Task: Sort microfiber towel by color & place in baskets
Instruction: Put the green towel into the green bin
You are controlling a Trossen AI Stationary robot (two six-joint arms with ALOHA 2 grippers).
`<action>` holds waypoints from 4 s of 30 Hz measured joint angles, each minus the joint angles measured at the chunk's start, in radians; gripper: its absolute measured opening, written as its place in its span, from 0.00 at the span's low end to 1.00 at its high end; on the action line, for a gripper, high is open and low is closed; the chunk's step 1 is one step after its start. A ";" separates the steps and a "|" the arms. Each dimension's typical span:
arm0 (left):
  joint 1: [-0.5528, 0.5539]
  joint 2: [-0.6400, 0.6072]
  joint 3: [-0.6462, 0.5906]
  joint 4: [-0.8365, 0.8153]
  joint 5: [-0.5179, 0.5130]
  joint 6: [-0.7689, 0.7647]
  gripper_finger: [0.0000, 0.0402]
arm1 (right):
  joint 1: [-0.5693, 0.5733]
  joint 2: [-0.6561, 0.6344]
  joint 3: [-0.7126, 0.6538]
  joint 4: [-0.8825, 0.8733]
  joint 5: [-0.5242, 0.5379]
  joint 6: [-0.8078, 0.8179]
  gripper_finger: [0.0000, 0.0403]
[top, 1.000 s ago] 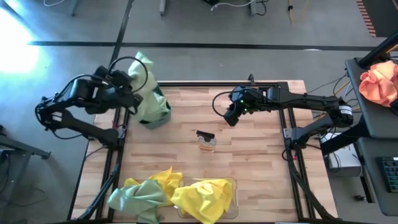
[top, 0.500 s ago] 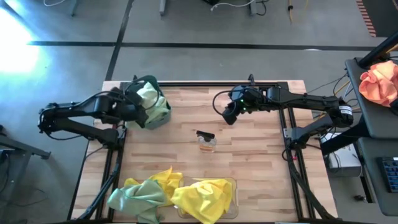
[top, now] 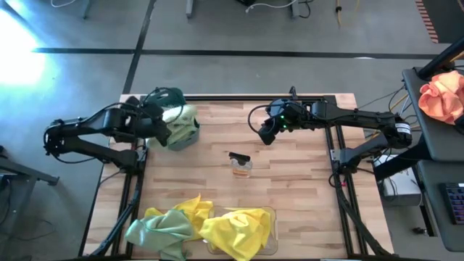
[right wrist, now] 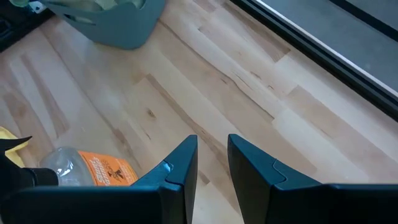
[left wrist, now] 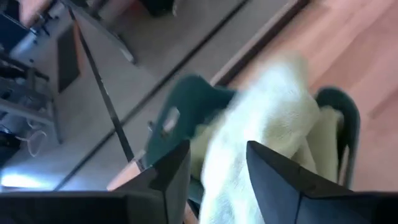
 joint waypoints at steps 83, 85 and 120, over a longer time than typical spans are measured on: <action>-0.871 0.588 -0.080 0.302 0.804 -1.042 0.39 | 0.079 0.000 -0.003 0.005 -0.003 0.100 0.20; -0.866 0.601 -0.040 0.231 0.803 -1.037 0.39 | 0.078 0.000 -0.003 0.005 -0.003 0.099 0.20; -0.876 0.671 0.193 0.110 0.816 -0.760 0.39 | 0.094 0.000 -0.003 0.006 0.000 0.163 0.20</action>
